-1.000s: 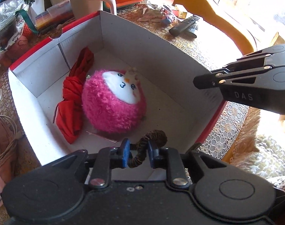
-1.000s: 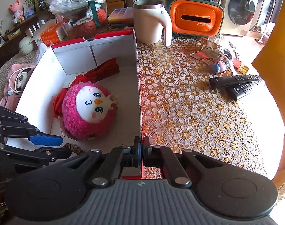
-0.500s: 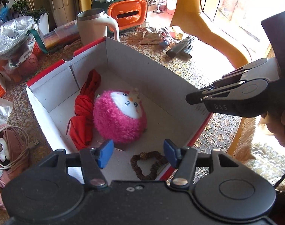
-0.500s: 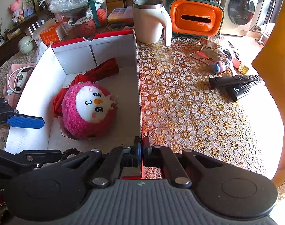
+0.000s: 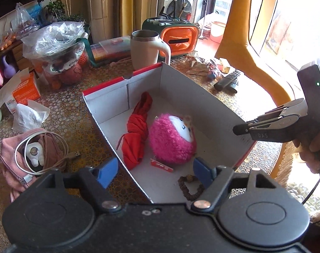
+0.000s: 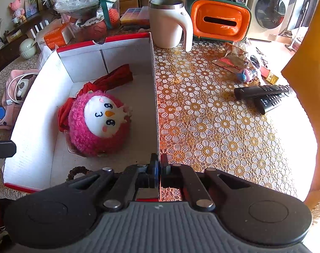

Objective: Organize objects
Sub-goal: 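Move the left tool toward the white cable item on the pink pouch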

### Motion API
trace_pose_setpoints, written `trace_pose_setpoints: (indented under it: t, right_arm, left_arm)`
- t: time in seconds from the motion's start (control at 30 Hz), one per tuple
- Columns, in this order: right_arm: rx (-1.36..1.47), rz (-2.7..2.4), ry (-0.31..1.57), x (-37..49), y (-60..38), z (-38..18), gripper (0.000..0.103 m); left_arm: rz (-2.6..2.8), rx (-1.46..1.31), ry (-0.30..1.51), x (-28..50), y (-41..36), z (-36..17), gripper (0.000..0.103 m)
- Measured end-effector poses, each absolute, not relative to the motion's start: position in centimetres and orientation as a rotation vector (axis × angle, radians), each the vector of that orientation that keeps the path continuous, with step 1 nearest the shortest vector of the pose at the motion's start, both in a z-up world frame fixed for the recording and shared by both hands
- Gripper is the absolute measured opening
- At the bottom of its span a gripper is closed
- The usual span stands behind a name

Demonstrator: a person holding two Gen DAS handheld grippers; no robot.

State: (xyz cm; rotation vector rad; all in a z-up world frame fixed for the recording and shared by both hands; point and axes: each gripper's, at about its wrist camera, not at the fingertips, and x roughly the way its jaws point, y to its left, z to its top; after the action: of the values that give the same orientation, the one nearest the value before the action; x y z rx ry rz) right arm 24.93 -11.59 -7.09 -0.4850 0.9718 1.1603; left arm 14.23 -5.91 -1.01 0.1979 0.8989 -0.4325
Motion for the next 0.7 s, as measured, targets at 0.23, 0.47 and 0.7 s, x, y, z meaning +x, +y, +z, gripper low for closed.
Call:
trace_pose_setpoints:
  t: [0.23,0.47,0.7]
  right_arm:
    - [-0.490,1.155,0.971,24.8,-11.6,-7.2,0.001]
    - [-0.499,1.155,0.974,24.7,-11.5,-7.3,0.001]
    - [-0.513,1.157,0.977,24.5,-11.7,-7.5,0.001]
  left_arm:
    - [-0.345,0.163,0.877,14.2,-2.2,-0.3,0.089]
    - [-0.231,0.110,0.864,14.3,2.3,-0.1,0.097]
    - [-0.123,0.080,0.835,15.3,6.0,-0.5,0.100]
